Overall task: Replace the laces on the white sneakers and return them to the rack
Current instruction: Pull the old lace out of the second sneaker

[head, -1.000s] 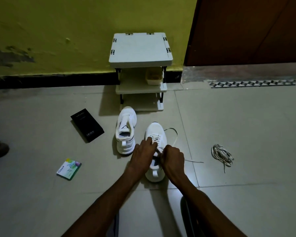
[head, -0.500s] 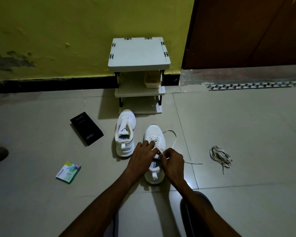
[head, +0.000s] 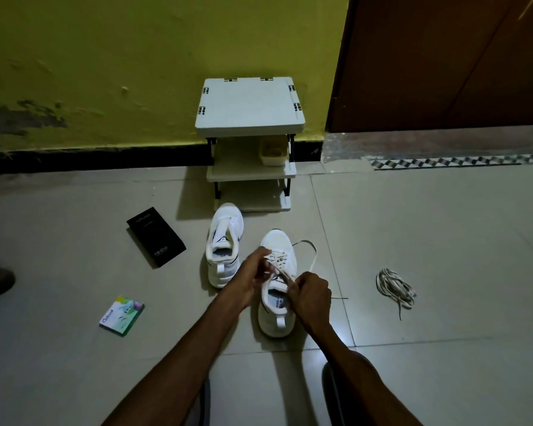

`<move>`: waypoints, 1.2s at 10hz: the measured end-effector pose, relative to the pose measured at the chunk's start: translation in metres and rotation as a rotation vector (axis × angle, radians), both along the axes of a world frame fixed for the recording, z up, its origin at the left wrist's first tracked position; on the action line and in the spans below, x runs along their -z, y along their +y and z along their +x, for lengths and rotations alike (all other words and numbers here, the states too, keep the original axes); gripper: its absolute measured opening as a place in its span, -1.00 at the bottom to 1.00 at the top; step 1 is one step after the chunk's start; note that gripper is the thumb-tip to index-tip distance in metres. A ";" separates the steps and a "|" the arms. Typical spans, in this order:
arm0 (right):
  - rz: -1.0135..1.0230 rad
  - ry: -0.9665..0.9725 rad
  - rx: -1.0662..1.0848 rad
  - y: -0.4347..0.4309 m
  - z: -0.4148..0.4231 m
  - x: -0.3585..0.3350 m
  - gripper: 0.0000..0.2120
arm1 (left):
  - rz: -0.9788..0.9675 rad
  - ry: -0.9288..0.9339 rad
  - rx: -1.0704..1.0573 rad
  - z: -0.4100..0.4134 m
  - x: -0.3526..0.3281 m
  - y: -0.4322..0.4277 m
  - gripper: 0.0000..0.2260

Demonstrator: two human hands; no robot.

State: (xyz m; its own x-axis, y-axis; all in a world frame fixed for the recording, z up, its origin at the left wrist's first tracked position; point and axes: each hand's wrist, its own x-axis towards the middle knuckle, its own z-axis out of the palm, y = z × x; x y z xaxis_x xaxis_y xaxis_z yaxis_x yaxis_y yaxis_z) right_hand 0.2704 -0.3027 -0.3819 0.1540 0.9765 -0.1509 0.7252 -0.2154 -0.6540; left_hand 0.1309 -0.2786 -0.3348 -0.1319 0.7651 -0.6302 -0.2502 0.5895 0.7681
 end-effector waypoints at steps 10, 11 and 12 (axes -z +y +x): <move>0.102 -0.261 -0.236 -0.006 -0.004 -0.007 -0.93 | 0.200 0.560 0.603 0.018 -0.063 0.033 -0.74; 0.095 -0.255 -0.231 -0.003 -0.003 -0.006 -0.92 | 0.286 -0.293 -0.031 0.015 -0.062 0.040 -0.65; 0.088 -0.238 -0.216 0.001 -0.004 -0.005 -0.91 | 0.263 -0.077 0.179 0.006 -0.051 0.033 -0.63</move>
